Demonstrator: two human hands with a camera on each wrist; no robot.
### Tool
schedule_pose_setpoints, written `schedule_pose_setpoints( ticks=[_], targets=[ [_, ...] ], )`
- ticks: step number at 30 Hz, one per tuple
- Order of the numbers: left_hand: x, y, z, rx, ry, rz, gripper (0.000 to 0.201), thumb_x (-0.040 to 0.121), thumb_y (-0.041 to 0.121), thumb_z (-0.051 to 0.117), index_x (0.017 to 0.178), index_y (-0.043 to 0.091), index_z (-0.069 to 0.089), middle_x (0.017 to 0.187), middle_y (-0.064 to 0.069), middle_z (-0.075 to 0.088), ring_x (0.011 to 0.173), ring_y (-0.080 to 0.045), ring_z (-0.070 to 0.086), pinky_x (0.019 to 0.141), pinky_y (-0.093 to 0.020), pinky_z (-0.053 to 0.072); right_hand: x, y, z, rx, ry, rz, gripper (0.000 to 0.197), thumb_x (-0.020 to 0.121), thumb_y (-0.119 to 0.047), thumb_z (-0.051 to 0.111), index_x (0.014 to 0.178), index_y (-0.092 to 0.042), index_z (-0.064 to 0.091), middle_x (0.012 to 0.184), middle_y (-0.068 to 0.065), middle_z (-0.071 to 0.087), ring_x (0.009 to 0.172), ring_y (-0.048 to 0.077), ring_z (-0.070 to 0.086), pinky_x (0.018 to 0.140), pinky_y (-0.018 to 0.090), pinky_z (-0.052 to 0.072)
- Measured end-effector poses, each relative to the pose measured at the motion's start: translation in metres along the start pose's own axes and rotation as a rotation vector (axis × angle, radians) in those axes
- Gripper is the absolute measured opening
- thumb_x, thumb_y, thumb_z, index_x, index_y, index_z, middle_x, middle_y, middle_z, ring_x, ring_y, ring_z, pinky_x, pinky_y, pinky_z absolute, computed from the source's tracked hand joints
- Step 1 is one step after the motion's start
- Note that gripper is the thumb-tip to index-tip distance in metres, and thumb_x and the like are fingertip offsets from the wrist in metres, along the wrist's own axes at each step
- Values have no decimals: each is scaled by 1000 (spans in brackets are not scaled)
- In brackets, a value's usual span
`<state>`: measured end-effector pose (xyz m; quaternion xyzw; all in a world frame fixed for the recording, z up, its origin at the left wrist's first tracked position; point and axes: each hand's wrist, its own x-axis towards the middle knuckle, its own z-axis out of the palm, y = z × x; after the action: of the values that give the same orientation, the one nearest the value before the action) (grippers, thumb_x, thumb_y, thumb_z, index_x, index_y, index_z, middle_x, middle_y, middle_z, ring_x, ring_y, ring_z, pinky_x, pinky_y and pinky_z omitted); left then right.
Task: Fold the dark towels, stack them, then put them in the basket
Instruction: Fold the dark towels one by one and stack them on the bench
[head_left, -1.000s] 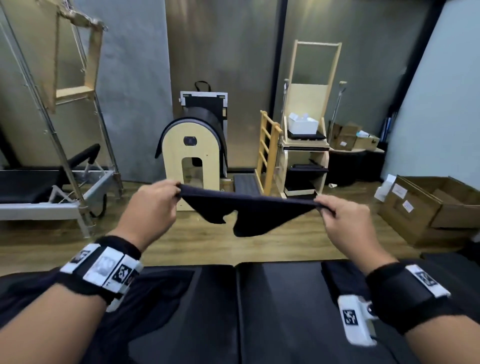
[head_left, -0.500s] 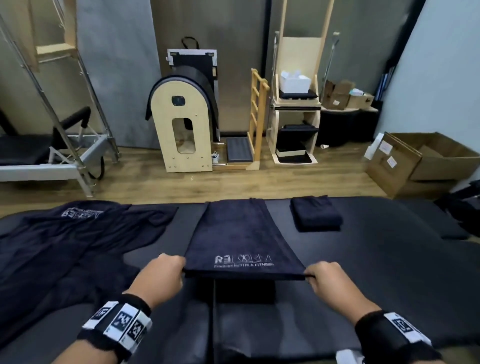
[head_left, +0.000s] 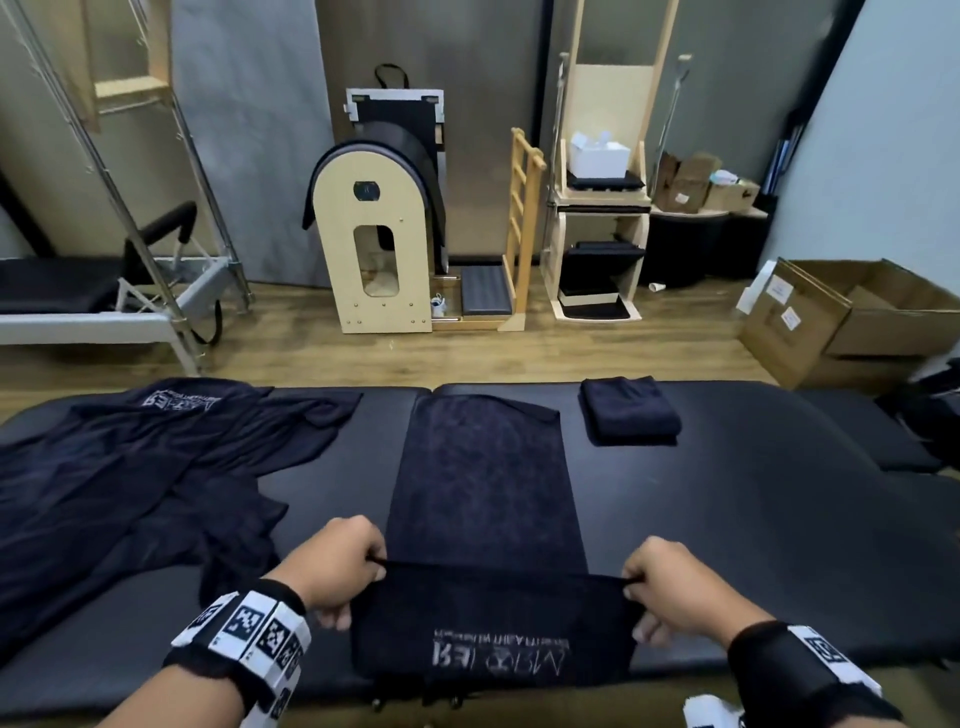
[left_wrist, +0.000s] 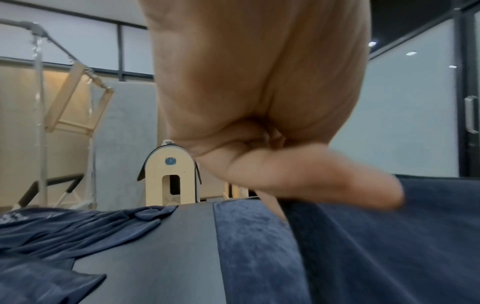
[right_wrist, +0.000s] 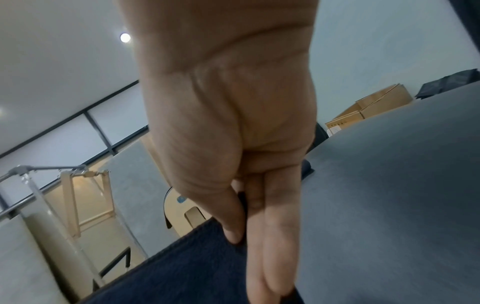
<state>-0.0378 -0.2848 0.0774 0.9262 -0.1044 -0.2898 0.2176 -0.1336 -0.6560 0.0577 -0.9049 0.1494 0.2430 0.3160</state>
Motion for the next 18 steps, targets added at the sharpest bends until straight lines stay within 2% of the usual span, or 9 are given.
schedule_pose_setpoints(
  ticks=[3,9,12,14,16,18],
  targets=[
    [21,3,-18,-68,93,19,15,96,7,51,86,7,62,59,-20,69,46,-28,68,40,-29,48,22,-12,-13,26,93,-29,26,91,3,49,74,-5,66,68,15,74,61,22,75,63,39,64],
    [90,10,-64,-49,226,76,15,96,12,57,84,12,66,60,-11,68,44,-23,67,42,-32,54,80,-40,-44,56,291,-57,24,95,1,53,81,-9,70,72,11,73,57,14,73,53,28,60],
    [138,11,-91,9,235,106,17,94,14,59,80,13,68,63,-9,70,42,-19,66,42,-26,51,119,-57,-61,74,368,-26,19,95,-2,56,84,-11,68,79,11,71,55,15,72,49,25,56],
    [172,11,-107,18,231,122,17,93,14,61,79,14,70,64,-8,71,43,-18,66,48,-28,56,147,-66,-69,28,413,-16,16,94,-7,62,83,-16,69,81,4,72,65,16,72,56,28,56],
    [207,9,-119,24,220,135,17,92,14,61,77,15,70,62,-6,71,45,-17,66,56,-32,59,174,-73,-75,-62,448,-10,10,93,-14,66,86,-19,71,84,-1,73,82,19,69,73,33,56],
    [239,6,-127,38,208,140,19,92,15,61,74,17,69,61,0,69,52,-18,66,64,-35,59,201,-78,-80,-58,457,-3,7,94,-16,64,90,-18,69,85,-1,71,88,23,66,78,36,53]
  ],
)
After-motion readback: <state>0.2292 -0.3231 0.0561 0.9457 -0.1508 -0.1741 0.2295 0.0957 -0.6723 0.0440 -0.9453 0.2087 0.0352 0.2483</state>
